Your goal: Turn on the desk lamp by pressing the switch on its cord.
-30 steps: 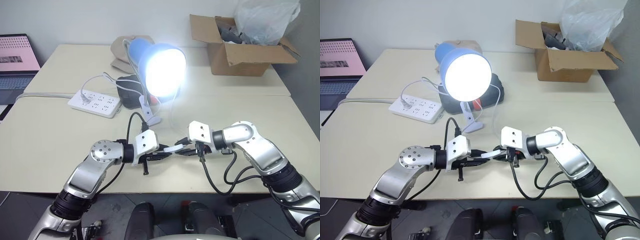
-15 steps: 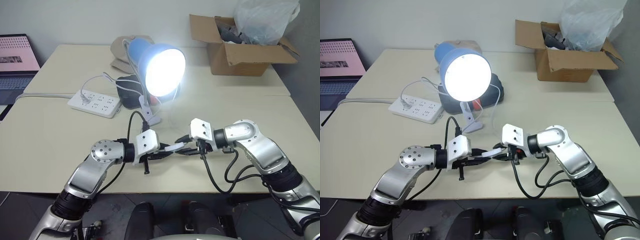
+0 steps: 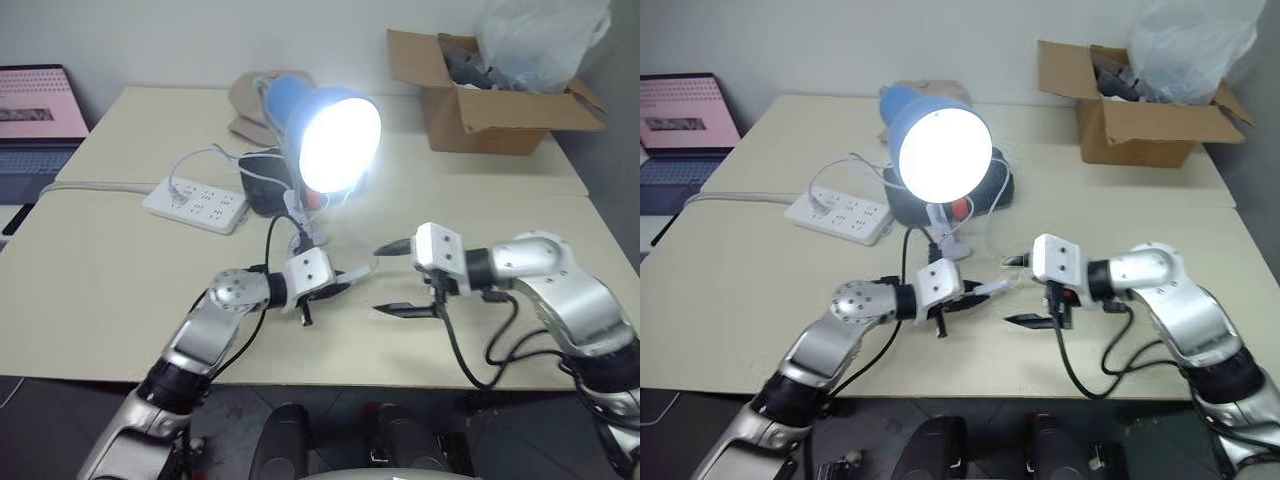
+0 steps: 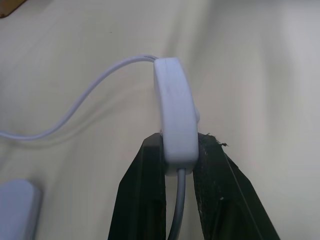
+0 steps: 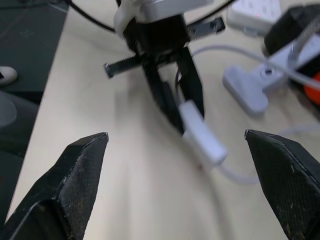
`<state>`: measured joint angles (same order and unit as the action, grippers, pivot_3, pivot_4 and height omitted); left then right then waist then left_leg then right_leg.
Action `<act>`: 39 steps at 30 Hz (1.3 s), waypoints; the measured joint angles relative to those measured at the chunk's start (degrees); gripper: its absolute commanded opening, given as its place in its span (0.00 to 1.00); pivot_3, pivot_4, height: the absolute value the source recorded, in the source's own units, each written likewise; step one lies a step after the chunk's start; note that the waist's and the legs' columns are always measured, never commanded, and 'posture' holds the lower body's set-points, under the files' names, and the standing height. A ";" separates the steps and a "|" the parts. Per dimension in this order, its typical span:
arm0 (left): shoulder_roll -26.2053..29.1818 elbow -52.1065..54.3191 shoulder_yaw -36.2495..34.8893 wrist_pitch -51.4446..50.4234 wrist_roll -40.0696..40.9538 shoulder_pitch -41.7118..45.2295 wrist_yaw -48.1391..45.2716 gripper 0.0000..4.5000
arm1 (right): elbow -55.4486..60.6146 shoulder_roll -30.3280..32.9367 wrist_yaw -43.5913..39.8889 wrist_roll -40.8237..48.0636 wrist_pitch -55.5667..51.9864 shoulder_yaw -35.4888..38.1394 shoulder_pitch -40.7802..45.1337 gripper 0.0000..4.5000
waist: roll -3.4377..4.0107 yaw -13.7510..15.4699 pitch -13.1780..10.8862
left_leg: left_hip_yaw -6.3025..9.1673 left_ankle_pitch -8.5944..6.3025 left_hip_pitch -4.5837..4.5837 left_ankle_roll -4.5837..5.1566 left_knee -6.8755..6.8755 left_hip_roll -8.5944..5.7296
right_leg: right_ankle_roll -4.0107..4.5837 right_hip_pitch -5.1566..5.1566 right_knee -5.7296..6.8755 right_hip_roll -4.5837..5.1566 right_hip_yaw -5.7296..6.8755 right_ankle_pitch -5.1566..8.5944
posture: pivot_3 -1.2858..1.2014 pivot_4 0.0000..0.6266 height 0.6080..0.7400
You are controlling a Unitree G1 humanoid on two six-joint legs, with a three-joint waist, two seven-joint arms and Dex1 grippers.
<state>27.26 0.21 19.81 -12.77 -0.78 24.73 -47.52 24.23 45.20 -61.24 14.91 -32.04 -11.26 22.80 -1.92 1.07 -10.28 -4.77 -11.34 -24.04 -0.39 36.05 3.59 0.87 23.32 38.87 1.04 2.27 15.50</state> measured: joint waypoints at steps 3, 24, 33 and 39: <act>-2.82 -6.01 0.47 2.24 -1.68 2.58 1.77 0.09 | 2.06 1.38 3.29 -0.43 -1.33 2.77 -4.88 1.00 | 0.02 -0.28 0.00 | 0.00 0.00 0.00 0.00 0.00 0.01 | -0.01 0.04 0.06 -0.01 0.00 -0.01 | 0.52 0.24 1.00; 1.91 -1.19 -7.82 -0.19 7.86 -1.65 -5.79 0.74 | 9.74 0.03 16.25 0.32 -8.16 11.18 -14.92 1.00 | 0.01 -1.52 0.00 | 0.05 0.01 0.07 -0.02 -0.05 0.07 | -0.01 0.02 0.08 -0.08 -0.01 0.00 | 0.52 0.24 1.00; 3.68 11.28 -13.41 -4.31 11.65 -9.78 -3.07 0.74 | 4.60 0.01 14.89 1.05 -3.95 11.71 -12.87 1.00 | 0.00 -1.11 0.00 | 0.02 0.02 0.08 0.02 0.03 0.00 | -0.13 -0.05 0.04 0.02 -0.04 -0.08 | 0.52 0.24 1.00; 9.13 17.00 -20.64 -7.10 13.54 -16.96 -1.35 0.74 | 3.83 1.47 11.71 3.49 -0.04 16.11 -14.89 1.00 | 0.01 -1.21 0.00 | 0.07 0.01 0.09 0.01 -0.09 0.08 | 0.03 0.00 0.05 -0.05 0.03 0.02 | 0.52 0.24 1.00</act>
<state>36.39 17.20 -0.82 -19.86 12.76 7.77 -48.87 28.06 46.67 -49.53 18.40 -32.07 4.85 7.91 -1.91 -0.15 -10.28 -4.71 -11.33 -23.94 -0.38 35.96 3.67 0.89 23.32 38.92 0.99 2.30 15.52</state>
